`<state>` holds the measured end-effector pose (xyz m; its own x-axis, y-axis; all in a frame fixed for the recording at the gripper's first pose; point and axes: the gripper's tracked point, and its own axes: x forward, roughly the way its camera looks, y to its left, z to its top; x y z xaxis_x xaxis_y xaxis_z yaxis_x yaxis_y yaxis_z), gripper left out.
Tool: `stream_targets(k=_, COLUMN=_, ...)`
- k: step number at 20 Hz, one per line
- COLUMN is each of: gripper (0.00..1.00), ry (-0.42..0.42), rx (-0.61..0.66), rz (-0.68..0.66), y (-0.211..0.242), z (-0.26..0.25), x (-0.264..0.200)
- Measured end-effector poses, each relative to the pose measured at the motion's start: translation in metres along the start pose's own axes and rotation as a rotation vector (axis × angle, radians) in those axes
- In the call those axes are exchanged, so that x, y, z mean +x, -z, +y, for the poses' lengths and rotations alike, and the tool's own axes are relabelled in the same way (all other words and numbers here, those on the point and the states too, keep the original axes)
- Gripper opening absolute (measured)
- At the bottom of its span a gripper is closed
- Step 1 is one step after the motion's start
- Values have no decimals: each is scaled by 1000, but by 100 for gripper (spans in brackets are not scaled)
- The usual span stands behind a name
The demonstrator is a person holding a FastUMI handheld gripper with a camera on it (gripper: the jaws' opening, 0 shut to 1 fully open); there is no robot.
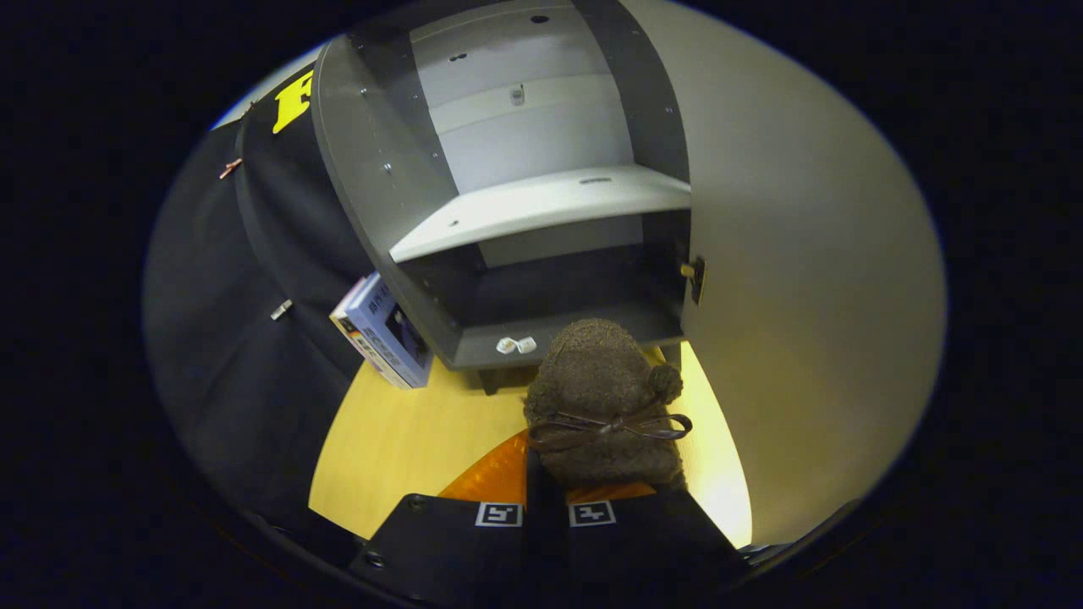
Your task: Open the shoe cabinet door, grab the shoes and put them into the shoe cabinet, then close the shoe cabinet door.
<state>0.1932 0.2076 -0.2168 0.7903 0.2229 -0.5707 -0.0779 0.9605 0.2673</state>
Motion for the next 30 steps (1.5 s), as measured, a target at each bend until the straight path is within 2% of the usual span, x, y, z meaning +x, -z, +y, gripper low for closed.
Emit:
stream_targets(k=3, gripper=5, ry=-34, rx=-27, rz=-9, y=-58, z=19, x=-13)
stream_targets(k=6, gripper=5, ry=-30, rx=-41, rz=-23, y=-123, z=30, x=1)
stream_targets(k=9, gripper=5, ry=-13, rx=-25, rz=-33, y=-178, z=35, x=34)
stream_targets(k=14, gripper=5, ry=41, rx=-27, rz=3, y=-228, z=28, x=100)
stream_targets(k=18, gripper=5, ry=65, rx=-18, rz=21, y=-250, z=25, x=140)
stream_targets(k=23, gripper=5, ry=82, rx=-17, rz=68, y=-254, z=23, x=183)
stream_targets(k=30, gripper=6, ry=118, rx=-25, rz=84, y=-256, z=20, x=216)
